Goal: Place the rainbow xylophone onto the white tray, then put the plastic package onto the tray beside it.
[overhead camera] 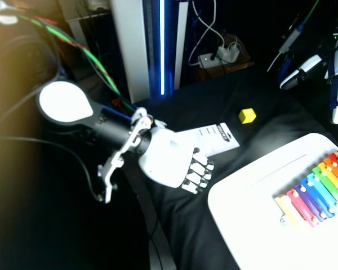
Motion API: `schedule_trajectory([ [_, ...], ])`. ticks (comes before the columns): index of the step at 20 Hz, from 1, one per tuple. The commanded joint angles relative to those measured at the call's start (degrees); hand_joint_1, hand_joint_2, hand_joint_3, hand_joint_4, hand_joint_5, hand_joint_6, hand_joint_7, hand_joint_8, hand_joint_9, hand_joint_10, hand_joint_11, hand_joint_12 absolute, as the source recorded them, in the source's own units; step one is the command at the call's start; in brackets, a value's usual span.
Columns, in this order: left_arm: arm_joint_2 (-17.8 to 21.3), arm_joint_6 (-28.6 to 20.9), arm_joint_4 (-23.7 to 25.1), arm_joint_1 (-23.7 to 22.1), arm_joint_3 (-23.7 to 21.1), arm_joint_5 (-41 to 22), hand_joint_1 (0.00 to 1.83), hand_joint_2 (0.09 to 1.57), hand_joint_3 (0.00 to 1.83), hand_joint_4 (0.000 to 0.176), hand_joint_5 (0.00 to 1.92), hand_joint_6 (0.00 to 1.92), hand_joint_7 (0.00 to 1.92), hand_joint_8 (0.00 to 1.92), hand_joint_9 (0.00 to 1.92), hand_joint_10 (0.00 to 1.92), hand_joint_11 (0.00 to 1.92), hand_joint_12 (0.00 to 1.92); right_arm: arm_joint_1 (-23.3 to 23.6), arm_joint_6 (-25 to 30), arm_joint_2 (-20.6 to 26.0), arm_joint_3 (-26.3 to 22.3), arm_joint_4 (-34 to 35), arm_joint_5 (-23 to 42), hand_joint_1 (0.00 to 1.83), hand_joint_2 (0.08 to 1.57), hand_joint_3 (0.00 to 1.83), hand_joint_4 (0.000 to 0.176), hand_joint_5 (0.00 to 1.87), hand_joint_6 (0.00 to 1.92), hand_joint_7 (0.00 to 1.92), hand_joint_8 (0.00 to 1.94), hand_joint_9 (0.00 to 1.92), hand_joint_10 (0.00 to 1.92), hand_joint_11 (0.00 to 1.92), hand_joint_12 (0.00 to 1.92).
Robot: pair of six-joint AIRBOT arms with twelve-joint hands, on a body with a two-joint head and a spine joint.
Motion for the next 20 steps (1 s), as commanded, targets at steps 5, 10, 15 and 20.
schedule_trajectory([
  [5,-0.13,-0.08,-1.98,-0.31,-0.05,-6.17,0.87,0.68,0.00,0.000,0.00,0.00,0.00,0.00,0.00,0.00,0.00,0.00,0.02,0.12,-0.44,0.17,2.37,1.08,0.86,0.75,0.00,0.000,0.58,0.00,0.57,0.01,0.62,0.02,0.59,0.42],
  [10,-0.15,-0.06,-2.21,0.10,-0.05,-6.24,0.87,0.67,0.00,0.000,0.00,0.00,0.01,0.00,0.00,0.00,0.00,0.00,0.02,0.12,-0.56,0.19,2.18,1.08,1.05,0.89,0.00,0.000,0.95,0.02,1.02,0.09,0.84,0.98,0.78,1.48],
  [15,-0.32,0.43,-2.66,0.40,-0.05,-6.24,0.92,0.66,0.00,0.000,0.00,0.00,0.00,0.00,0.00,0.00,0.00,0.00,0.02,0.12,-0.59,0.20,2.18,1.12,1.23,1.14,0.00,0.000,0.92,0.84,0.96,1.06,0.94,1.03,0.85,1.42],
  [20,-0.47,0.89,-3.19,0.75,-0.02,-6.24,0.95,0.71,0.01,0.000,0.00,0.00,0.00,0.00,0.00,0.00,0.00,0.00,0.03,0.11,-1.02,0.58,2.25,1.11,1.23,1.20,0.00,0.000,0.82,0.93,0.85,1.47,0.91,1.43,0.93,1.58],
])
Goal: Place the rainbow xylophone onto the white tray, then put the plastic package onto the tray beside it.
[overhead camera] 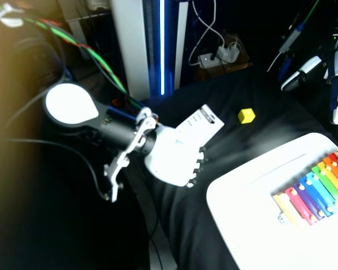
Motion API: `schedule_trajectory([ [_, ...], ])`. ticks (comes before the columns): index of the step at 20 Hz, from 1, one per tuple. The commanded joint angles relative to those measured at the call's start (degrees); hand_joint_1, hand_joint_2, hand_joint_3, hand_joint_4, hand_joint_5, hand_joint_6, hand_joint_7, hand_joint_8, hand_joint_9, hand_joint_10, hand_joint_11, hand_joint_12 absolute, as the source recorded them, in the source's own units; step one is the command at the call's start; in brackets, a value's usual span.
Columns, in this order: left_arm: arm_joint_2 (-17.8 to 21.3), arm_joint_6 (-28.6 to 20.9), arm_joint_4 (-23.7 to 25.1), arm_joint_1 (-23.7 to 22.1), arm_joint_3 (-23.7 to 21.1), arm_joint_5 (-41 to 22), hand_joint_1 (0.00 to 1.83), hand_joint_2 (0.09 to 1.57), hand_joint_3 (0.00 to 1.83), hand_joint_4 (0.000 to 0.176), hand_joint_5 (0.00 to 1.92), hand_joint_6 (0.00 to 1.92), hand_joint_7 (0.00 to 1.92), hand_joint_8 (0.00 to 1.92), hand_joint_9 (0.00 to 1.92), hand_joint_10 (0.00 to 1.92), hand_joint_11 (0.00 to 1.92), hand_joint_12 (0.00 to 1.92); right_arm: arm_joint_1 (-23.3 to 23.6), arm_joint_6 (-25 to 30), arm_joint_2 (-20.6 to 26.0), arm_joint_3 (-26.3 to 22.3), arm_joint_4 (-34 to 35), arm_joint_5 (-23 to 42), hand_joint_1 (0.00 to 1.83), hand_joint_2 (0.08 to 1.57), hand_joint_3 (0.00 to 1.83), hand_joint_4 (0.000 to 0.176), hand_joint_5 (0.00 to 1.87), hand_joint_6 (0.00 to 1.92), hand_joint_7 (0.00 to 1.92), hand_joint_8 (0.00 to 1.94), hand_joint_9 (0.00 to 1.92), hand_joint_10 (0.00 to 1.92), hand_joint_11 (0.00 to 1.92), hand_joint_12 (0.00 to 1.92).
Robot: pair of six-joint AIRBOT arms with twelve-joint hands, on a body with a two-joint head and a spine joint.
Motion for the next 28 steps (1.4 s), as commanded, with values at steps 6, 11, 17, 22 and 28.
schedule_trajectory([
  [6,-0.45,0.15,-2.00,-0.49,-0.01,-6.21,0.92,0.73,0.02,0.000,0.00,0.00,0.00,0.00,0.00,0.00,0.00,0.00,0.03,-0.41,-0.25,0.44,1.94,0.78,1.24,1.11,0.00,0.000,0.92,1.00,1.07,0.95,1.04,0.80,0.88,1.23],
  [11,-0.53,0.15,-2.11,-0.44,-0.02,-6.21,0.89,0.74,0.02,0.000,0.00,0.00,0.00,0.00,0.00,0.00,0.00,0.00,0.03,-0.41,-0.26,0.43,3.34,0.80,1.27,1.10,0.00,0.000,1.06,0.68,1.01,1.16,0.97,1.04,0.79,1.46],
  [17,-0.89,0.37,-2.43,-0.07,0.02,-6.22,0.88,0.74,0.01,0.000,0.00,0.00,0.00,0.00,0.00,0.00,0.00,0.00,0.10,-0.72,-0.34,0.44,5.97,0.93,1.25,1.15,0.00,0.000,0.95,0.85,0.88,1.40,0.86,1.53,0.80,1.74],
  [22,-0.91,0.39,-2.47,-0.01,0.02,-6.22,0.86,0.74,0.01,0.000,0.00,0.00,0.00,0.00,0.00,0.00,0.00,0.00,0.20,-1.31,-0.37,0.45,6.42,0.95,1.36,0.98,0.41,0.000,0.73,1.36,0.85,1.36,0.90,1.39,0.94,1.68],
  [28,-0.90,0.39,-2.48,0.06,0.00,-6.22,0.88,0.75,0.01,0.000,0.00,0.00,0.00,0.00,0.00,0.00,0.00,0.00,0.46,-1.67,-0.40,0.43,6.61,0.96,1.19,0.89,0.73,0.000,0.71,1.53,0.88,1.53,1.00,1.66,1.00,1.77],
])
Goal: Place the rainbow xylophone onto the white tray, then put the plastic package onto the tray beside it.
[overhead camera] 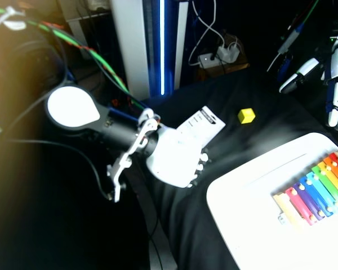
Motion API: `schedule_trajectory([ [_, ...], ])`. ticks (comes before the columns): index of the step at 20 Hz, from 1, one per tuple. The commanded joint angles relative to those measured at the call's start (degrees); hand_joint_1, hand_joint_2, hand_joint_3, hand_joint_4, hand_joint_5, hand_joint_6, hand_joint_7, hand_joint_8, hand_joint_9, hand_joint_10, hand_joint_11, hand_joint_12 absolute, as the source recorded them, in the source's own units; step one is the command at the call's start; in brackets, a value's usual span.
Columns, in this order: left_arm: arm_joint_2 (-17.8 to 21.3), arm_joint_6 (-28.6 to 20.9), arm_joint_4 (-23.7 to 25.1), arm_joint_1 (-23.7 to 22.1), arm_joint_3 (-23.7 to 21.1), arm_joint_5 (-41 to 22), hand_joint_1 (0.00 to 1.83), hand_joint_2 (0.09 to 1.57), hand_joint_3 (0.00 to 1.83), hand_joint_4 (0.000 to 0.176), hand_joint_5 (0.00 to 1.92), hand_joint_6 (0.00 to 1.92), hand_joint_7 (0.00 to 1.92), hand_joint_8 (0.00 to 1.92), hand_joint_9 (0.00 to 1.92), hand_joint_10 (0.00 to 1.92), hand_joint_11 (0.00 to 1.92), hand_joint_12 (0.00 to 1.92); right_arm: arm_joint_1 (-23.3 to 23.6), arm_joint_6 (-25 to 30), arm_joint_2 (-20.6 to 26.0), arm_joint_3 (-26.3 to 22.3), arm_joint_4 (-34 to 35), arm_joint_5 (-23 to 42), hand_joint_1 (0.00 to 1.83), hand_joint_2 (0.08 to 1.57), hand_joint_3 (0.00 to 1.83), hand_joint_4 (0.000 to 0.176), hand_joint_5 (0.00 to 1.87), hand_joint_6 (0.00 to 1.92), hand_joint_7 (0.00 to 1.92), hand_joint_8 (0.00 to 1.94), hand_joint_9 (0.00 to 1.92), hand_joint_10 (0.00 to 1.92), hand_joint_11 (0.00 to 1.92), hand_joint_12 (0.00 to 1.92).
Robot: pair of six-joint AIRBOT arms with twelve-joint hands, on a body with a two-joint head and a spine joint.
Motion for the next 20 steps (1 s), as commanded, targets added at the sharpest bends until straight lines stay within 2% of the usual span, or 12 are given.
schedule_trajectory([
  [1,-0.20,0.10,-1.69,-0.36,-0.01,-6.22,0.88,0.75,0.01,0.000,0.00,0.00,0.00,0.00,0.00,0.00,0.00,0.00,0.61,-0.08,-0.03,0.12,3.09,1.31,1.22,0.86,0.73,0.000,0.75,1.44,0.93,1.46,1.07,1.60,1.07,1.71],
  [4,-0.20,0.10,-1.72,-0.19,-0.02,-6.22,0.90,0.74,0.00,0.000,0.00,0.00,0.00,0.00,0.00,0.00,0.00,0.00,1.82,-0.98,0.27,-0.11,3.73,1.69,1.23,0.80,0.82,0.000,0.75,1.49,0.98,1.42,1.14,1.54,1.13,1.67],
  [5,-0.20,0.10,-1.79,-0.09,-0.02,-6.23,0.90,0.74,0.00,0.000,0.00,0.00,0.00,0.00,0.00,0.00,0.00,0.00,2.24,-1.56,0.48,-0.33,4.08,1.78,1.36,0.77,0.76,0.000,0.78,1.65,0.95,1.35,1.14,1.54,1.11,1.67],
  [6,-0.20,0.10,-1.83,-0.06,-0.02,-6.26,0.93,0.74,0.00,0.000,0.00,0.00,0.00,0.00,0.00,0.00,0.00,0.00,2.76,-2.22,0.68,-0.57,4.51,1.84,1.39,0.78,0.71,0.000,0.80,1.67,0.96,1.30,1.15,1.51,1.12,1.66],
  [7,-0.20,0.10,-1.88,-0.03,-0.02,-6.31,0.93,0.73,0.00,0.000,0.00,0.00,0.00,0.00,0.00,0.00,0.00,0.00,3.25,-3.02,0.91,-0.78,5.07,1.89,1.29,0.78,0.76,0.000,0.80,1.42,1.02,1.31,1.15,1.46,1.10,1.63],
  [9,-0.18,0.10,-1.90,0.01,-0.02,-6.33,0.89,0.73,0.00,0.000,0.00,0.00,0.00,0.00,0.00,0.00,0.00,0.00,4.22,-4.28,1.28,-1.00,6.10,1.95,1.27,0.72,0.92,0.000,0.82,1.38,1.05,1.42,1.25,1.54,1.22,1.72],
  [10,-0.18,0.10,-1.95,0.06,-0.02,-6.34,0.90,0.73,0.00,0.000,0.00,0.00,0.00,0.00,0.00,0.00,0.00,0.00,4.82,-5.36,1.53,-1.12,7.17,2.05,1.18,0.83,0.70,0.000,0.86,1.35,1.12,1.60,1.26,1.60,1.24,1.76],
  [11,-0.18,0.10,-2.01,0.08,-0.02,-6.36,0.92,0.73,0.00,0.000,0.00,0.00,0.00,0.00,0.00,0.00,0.00,0.00,5.17,-5.85,1.71,-1.20,7.62,2.11,1.14,0.94,0.54,0.000,0.82,1.38,1.07,1.73,1.21,1.66,1.20,1.77],
  [12,-0.18,0.10,-2.13,0.15,-0.02,-6.41,0.91,0.74,0.00,0.000,0.00,0.00,0.00,0.00,0.00,0.00,0.00,0.00,5.68,-6.44,1.87,-1.29,8.01,2.13,1.14,1.00,0.43,0.000,0.81,1.37,1.05,1.78,1.20,1.70,1.21,1.80],
  [13,-0.17,0.10,-2.22,0.26,-0.02,-6.45,0.92,0.76,0.01,0.000,0.00,0.00,0.00,0.00,0.00,0.00,0.00,0.00,6.40,-6.79,2.01,-1.30,8.13,2.14,1.45,0.99,0.19,0.000,0.83,1.62,1.08,1.80,1.24,1.72,1.25,1.81],
  [14,-0.16,0.10,-2.26,0.29,-0.02,-6.47,0.92,0.76,0.01,0.000,0.00,0.00,0.00,0.00,0.00,0.00,0.00,0.00,6.80,-7.02,2.06,-1.30,8.16,2.14,1.50,1.02,0.08,0.000,0.82,1.72,1.09,1.80,1.24,1.72,1.24,1.82],
  [20,-0.15,0.10,-2.57,0.49,0.01,-6.51,0.88,0.76,0.01,0.000,0.00,0.00,0.00,0.00,0.00,0.00,0.00,0.00,7.45,-10.68,3.04,-1.15,13.29,2.52,1.49,1.07,0.01,0.000,0.76,1.67,1.01,1.69,1.13,1.62,1.08,1.70],
])
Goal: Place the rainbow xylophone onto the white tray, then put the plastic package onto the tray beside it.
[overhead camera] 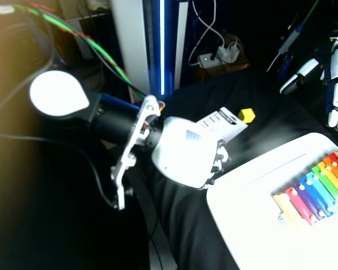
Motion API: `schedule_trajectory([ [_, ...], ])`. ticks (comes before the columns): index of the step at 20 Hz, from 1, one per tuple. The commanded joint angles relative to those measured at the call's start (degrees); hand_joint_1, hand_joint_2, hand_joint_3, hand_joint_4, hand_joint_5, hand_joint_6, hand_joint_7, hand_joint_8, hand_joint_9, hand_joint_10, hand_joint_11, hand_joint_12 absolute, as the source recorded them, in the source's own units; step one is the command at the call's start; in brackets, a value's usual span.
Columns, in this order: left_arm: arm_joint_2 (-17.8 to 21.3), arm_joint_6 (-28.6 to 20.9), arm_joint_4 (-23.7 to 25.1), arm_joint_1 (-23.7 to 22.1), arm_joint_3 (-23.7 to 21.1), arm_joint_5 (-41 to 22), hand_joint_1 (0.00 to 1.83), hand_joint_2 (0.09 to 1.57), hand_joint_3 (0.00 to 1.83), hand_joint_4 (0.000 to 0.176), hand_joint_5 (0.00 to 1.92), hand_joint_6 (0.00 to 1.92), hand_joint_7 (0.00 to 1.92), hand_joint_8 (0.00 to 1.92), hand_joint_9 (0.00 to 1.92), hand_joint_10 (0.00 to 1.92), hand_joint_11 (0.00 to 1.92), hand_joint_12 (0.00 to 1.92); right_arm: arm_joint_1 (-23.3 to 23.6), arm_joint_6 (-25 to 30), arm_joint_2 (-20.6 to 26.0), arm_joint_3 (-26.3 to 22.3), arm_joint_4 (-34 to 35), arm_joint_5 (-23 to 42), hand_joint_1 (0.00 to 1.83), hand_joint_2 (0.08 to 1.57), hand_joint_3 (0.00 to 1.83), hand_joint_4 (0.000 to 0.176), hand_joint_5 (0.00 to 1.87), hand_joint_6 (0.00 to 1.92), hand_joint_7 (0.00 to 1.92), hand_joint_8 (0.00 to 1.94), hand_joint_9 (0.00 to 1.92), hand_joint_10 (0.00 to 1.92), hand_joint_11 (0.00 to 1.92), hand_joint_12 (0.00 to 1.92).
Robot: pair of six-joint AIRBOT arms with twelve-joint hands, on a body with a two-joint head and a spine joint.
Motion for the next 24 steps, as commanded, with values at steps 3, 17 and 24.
schedule_trajectory([
  [3,-0.05,0.10,-2.19,0.00,0.01,-6.64,0.86,0.76,0.01,0.000,0.00,0.00,0.00,0.00,0.00,0.00,0.00,0.00,3.30,-0.43,0.36,0.41,4.71,2.72,1.49,1.06,0.00,0.000,0.80,1.61,1.07,1.61,1.21,1.56,1.16,1.66],
  [17,-0.17,0.18,-2.36,0.30,0.04,-7.04,0.87,0.71,0.00,0.000,0.00,0.00,0.00,0.00,0.00,0.00,0.00,0.00,11.06,-1.07,-3.48,6.22,4.69,2.56,1.47,1.06,0.02,0.000,0.83,1.81,1.01,1.86,1.12,1.82,1.13,1.85],
  [24,-0.55,0.27,-2.36,0.30,0.30,-7.70,0.83,0.71,0.00,0.000,0.00,0.00,0.00,0.00,0.00,0.00,0.00,0.00,13.26,-1.07,-11.25,13.22,8.43,1.65,1.24,0.85,0.70,0.000,0.82,1.34,0.92,1.47,1.04,1.72,1.07,1.79],
])
